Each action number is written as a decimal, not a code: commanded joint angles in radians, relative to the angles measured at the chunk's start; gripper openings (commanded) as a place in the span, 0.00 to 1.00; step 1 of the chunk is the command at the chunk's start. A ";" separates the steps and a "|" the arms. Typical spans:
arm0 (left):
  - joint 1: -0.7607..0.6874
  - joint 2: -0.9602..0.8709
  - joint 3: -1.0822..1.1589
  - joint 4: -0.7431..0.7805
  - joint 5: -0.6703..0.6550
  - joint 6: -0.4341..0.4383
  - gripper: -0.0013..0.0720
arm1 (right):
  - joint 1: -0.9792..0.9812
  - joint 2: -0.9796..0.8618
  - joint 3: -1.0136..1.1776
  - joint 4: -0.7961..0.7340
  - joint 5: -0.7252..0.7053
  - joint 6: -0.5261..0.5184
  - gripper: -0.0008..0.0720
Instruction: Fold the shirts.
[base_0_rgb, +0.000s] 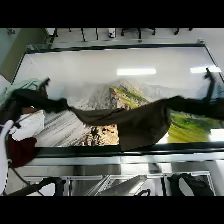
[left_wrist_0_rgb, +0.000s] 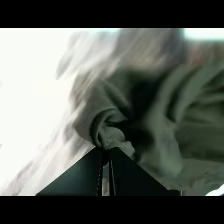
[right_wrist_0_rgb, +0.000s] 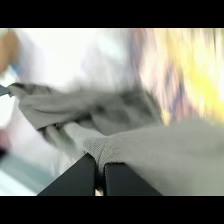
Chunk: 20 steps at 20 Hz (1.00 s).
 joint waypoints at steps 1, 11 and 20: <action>0.006 0.256 0.310 -0.041 -0.044 -0.106 0.04 | -0.078 0.016 0.400 0.040 -0.064 0.039 0.04; 0.270 0.599 0.941 -0.034 -0.154 -0.250 0.04 | -0.162 0.077 1.245 -0.042 0.100 0.171 0.05; -0.002 0.344 0.457 0.045 -0.021 -0.234 0.04 | -0.126 -0.034 0.745 -0.016 -0.060 0.148 0.05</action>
